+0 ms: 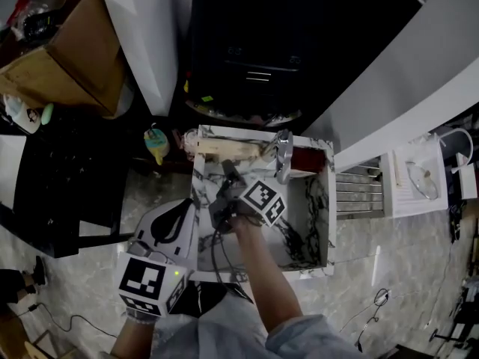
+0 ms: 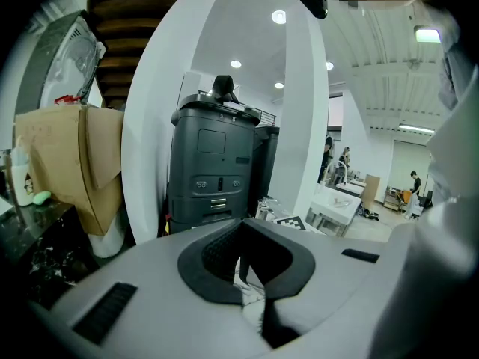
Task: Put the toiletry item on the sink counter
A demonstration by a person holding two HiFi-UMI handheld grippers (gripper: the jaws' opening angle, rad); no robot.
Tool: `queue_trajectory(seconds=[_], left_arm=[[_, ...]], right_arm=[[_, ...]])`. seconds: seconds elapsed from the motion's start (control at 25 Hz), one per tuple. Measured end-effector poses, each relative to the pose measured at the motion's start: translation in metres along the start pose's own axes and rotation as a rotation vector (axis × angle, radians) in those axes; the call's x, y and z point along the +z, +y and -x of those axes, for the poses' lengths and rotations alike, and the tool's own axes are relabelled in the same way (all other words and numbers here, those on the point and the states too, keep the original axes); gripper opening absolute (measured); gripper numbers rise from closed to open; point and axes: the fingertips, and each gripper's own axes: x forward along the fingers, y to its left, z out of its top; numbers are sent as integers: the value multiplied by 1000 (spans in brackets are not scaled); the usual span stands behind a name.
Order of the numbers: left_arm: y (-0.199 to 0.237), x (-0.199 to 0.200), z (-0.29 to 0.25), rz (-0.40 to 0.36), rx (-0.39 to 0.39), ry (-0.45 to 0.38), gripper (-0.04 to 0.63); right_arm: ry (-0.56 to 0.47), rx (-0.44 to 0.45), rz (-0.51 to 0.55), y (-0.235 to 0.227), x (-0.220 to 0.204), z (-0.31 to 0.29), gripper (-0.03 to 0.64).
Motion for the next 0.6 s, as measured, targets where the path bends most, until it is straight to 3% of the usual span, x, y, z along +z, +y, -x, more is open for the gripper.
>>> queue_trajectory(seconds=[0.08, 0.6], left_arm=[[-1, 1, 5, 0, -18, -5, 5], [1, 4, 62, -16, -139, -66, 5]], right_arm=[[-6, 12, 63, 12, -4, 12, -2], [-125, 7, 517, 105, -37, 114, -3]])
